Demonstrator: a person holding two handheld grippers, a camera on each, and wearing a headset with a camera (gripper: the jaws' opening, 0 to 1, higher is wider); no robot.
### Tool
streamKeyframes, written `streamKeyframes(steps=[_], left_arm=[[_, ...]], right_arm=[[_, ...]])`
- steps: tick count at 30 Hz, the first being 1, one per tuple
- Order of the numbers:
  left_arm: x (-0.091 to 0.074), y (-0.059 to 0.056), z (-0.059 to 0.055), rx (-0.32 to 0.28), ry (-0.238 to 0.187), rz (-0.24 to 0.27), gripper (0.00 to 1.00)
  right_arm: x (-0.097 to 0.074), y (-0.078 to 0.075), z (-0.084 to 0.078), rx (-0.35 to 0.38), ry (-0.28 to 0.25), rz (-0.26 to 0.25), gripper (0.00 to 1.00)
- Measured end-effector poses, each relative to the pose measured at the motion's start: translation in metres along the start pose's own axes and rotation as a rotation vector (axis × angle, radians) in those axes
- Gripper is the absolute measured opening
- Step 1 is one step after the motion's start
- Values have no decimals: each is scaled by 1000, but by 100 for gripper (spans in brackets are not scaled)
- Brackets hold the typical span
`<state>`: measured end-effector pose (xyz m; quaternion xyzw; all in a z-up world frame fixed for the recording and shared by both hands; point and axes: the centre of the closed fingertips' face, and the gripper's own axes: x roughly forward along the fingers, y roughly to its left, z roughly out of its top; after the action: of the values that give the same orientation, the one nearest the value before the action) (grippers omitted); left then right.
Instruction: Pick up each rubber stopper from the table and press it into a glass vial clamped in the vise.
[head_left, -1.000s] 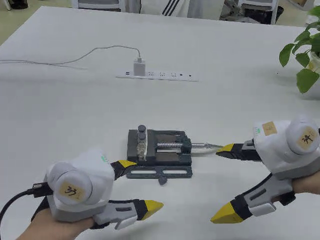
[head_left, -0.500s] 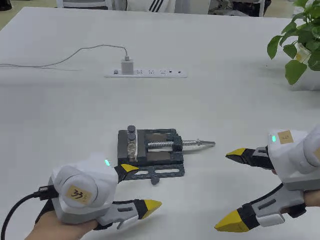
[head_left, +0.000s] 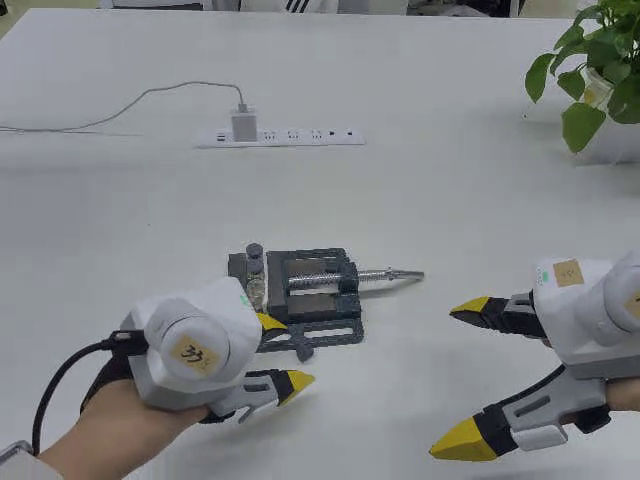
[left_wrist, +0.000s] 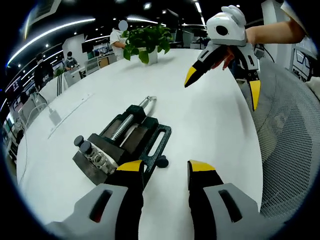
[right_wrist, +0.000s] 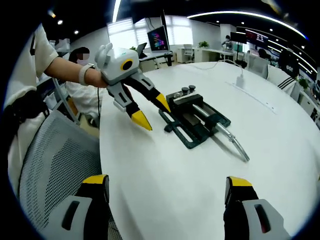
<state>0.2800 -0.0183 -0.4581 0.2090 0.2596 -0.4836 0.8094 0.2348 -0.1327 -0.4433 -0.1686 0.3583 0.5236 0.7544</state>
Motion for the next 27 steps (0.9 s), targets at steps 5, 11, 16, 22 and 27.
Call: streamKeyframes(steps=[5,11,16,22,27], left_arm=[[6,1,-2,35,34,-5,25],[11,2,-4,75,58,-4,21],[14,3,-6,117,86,-3,18],[16,2,-9,190,117,-15,16],[18,2,-9,232,126,-12,16]], right_arm=[[0,0,-1,7,-6,-1,94],[-1,0,-2,11,-7,-1,93],[-1,2,-5,22,-10,-2,93],[0,4,-7,29,-14,-1,93],[0,4,-8,36,-17,-2,92]])
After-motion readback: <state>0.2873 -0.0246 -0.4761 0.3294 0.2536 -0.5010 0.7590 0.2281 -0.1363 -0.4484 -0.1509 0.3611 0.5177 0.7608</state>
